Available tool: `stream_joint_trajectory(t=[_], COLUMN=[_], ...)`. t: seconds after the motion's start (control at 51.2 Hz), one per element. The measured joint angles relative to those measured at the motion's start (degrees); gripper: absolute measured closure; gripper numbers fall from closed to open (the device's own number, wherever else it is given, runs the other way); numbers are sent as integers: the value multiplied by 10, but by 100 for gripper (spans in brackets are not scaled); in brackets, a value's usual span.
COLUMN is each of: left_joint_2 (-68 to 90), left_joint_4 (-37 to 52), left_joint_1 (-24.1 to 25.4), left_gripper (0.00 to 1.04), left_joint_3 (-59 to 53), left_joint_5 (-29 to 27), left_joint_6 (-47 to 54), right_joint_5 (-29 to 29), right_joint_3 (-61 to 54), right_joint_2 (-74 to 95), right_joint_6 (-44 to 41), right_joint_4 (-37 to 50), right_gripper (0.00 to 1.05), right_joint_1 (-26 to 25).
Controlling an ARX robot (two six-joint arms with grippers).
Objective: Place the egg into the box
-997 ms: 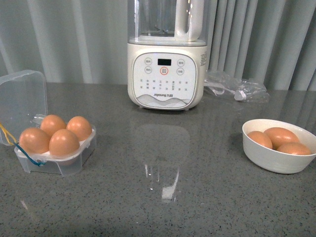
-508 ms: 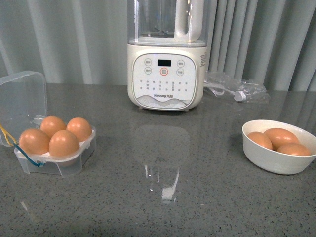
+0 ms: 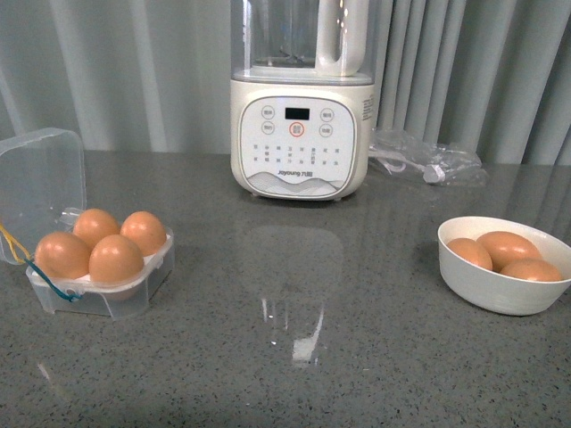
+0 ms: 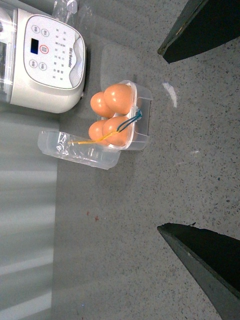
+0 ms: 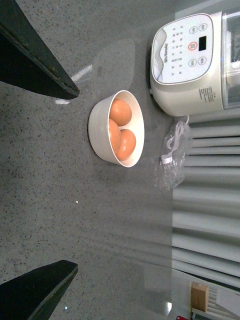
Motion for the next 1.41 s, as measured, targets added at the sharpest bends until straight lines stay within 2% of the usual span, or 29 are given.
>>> stream_joint_trajectory(t=[0.293,0.371,0.489,0.586,0.723,0.879,1.016,1.055,1.192,1.29,1.407], left_joint_2=[0,29,85,134,293,511,764,827,935,974,989], left_joint_4=[0,-55,-36,28,218,429,609,633,620,604,568], left_joint_1=[0,13,50,98,187,242,235,232,223,221,211], left_gripper=[7,7,7,7,7,7,7,7,7,7,7], left_joint_3=[0,15,16,21,54,121,225,257,343,396,420], left_joint_5=[0,25,61,98,150,126,90,87,63,46,56], left_joint_6=[0,-48,-109,-128,-134,-111,-26,-4,61,101,124], right_joint_5=[0,0,0,0,0,0,0,0,0,0,0], right_joint_3=[0,0,0,0,0,0,0,0,0,0,0], right_joint_2=[0,0,0,0,0,0,0,0,0,0,0], right_joint_6=[0,0,0,0,0,0,0,0,0,0,0], right_joint_4=[0,0,0,0,0,0,0,0,0,0,0], right_gripper=[7,7,7,7,7,7,7,7,7,7,7], right_joint_1=[0,0,0,0,0,0,0,0,0,0,0])
